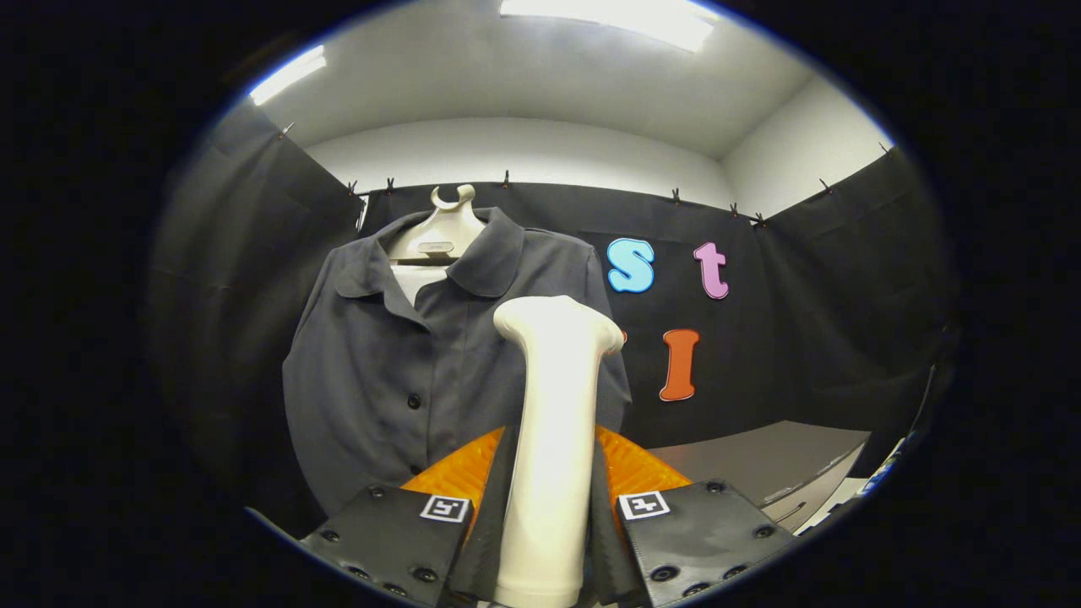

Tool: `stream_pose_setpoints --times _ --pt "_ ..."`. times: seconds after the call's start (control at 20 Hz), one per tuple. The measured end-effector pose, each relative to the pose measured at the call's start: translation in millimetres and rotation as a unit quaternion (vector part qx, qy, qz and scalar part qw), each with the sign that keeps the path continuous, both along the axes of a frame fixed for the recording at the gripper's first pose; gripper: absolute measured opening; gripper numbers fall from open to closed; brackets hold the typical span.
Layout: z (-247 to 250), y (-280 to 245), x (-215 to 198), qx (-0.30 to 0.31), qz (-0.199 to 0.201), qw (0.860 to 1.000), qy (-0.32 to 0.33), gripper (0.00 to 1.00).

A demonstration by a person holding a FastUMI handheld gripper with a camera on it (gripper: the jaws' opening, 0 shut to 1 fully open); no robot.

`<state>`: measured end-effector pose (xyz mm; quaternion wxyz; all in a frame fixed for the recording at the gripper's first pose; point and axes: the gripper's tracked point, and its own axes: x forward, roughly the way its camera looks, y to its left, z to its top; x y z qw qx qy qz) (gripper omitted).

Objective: Iron the clothes twice with a garment steamer, once on the left side and once on the right side.

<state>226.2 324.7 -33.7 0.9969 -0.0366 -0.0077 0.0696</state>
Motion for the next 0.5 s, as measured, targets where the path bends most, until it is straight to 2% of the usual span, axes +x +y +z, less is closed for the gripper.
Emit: stream_pose_setpoints --times 0.25,0.5 --pt "0.2 10.4 16.6 -0.006 -0.004 1.000 -0.010 0.50" --pt "-1.6 16.4 15.9 -0.022 -0.001 1.000 -0.020 0.50"
